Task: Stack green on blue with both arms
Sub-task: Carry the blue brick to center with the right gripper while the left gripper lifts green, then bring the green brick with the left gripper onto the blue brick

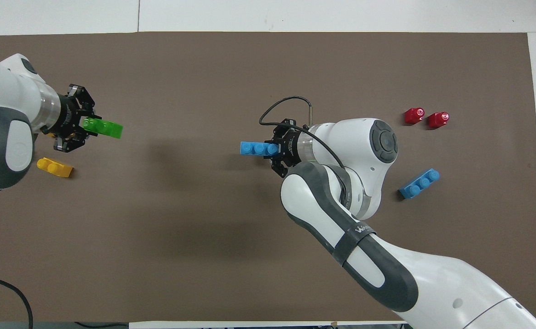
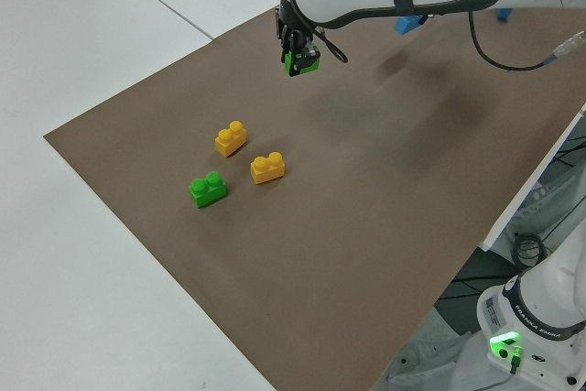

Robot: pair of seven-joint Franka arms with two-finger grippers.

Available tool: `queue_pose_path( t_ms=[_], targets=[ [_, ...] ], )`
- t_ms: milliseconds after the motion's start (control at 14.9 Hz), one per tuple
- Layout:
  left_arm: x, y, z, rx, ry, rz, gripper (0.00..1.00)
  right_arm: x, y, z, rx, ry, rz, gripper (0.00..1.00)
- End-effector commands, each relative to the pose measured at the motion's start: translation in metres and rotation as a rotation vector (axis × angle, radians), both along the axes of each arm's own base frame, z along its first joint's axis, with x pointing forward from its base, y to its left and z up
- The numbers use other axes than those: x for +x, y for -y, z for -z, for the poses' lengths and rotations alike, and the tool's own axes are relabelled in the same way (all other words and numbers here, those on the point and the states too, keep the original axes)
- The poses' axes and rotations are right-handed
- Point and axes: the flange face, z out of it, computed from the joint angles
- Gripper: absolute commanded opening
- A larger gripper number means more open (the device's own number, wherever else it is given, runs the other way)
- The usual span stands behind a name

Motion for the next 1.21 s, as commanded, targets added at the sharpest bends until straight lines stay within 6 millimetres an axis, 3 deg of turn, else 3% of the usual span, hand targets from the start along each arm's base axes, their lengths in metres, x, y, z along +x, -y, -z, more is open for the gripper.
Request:
queue_pose_path(
  t_ms=[0, 201, 402, 803, 1138],
  targets=[
    [-0.022, 0.051, -0.004, 0.049, -0.026, -0.101, 0.0, -0.014, -0.005, 0.007, -0.007, 0.009, -0.04, 0.0],
    [-0.037, 0.105, -0.004, 0.066, -0.008, -0.187, 0.0, -0.027, -0.005, 0.024, -0.035, 0.022, -0.134, 0.0],
    [-0.053, 0.143, -0.008, 0.058, 0.002, -0.23, 0.0, -0.035, -0.008, 0.03, -0.043, 0.011, -0.146, 0.0],
    [-0.086, 0.196, 0.0, 0.045, 0.033, -0.326, 0.0, -0.041, -0.006, 0.045, -0.059, 0.0, -0.155, 0.0],
    [-0.125, 0.235, 0.016, 0.033, 0.035, -0.377, 0.0, -0.043, -0.004, 0.054, -0.07, 0.005, -0.154, 0.0]
  ],
)
